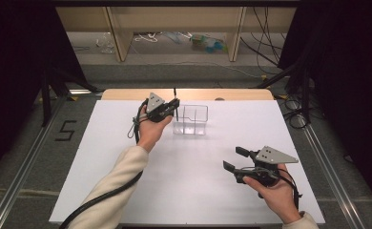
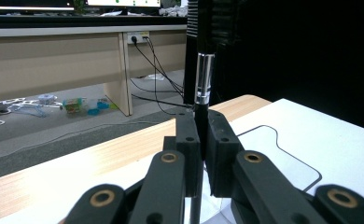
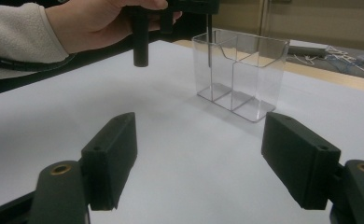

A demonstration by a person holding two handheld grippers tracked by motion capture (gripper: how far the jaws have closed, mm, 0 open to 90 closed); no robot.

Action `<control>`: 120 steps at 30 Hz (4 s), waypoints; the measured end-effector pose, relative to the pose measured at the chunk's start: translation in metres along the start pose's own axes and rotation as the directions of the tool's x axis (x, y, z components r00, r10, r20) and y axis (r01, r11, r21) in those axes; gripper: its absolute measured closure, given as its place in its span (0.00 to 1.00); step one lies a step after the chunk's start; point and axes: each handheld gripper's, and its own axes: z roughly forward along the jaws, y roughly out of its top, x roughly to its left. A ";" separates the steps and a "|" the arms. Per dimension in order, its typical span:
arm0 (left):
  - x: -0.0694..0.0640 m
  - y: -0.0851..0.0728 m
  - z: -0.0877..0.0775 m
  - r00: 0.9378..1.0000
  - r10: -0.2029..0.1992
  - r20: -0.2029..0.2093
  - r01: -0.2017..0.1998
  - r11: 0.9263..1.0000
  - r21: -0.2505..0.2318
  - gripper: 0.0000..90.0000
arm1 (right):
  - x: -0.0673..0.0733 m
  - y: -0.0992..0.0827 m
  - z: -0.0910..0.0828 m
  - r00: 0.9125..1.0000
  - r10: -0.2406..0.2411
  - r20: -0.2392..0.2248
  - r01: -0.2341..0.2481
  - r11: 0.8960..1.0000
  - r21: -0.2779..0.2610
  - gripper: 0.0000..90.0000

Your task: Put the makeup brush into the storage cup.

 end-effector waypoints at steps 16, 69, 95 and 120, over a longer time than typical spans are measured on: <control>0.010 0.000 -0.046 0.999 -0.036 0.002 0.036 0.991 0.129 0.21 | 0.000 -0.001 0.002 1.000 -0.007 -0.004 0.007 1.000 -0.022 0.31; -0.017 -0.018 -0.181 0.995 0.069 0.067 -0.071 0.997 0.035 0.14 | -0.003 0.002 0.000 0.999 -0.032 0.012 0.032 0.998 -0.044 0.30; -0.021 -0.026 -0.210 0.995 0.075 0.059 -0.076 0.997 0.018 0.13 | -0.002 0.003 -0.005 0.999 -0.024 0.030 0.024 1.000 -0.013 0.30; -0.017 -0.041 -0.225 0.996 0.063 0.056 -0.065 0.997 0.035 0.14 | -0.003 -0.001 -0.005 0.999 -0.029 0.012 0.030 0.999 -0.025 0.30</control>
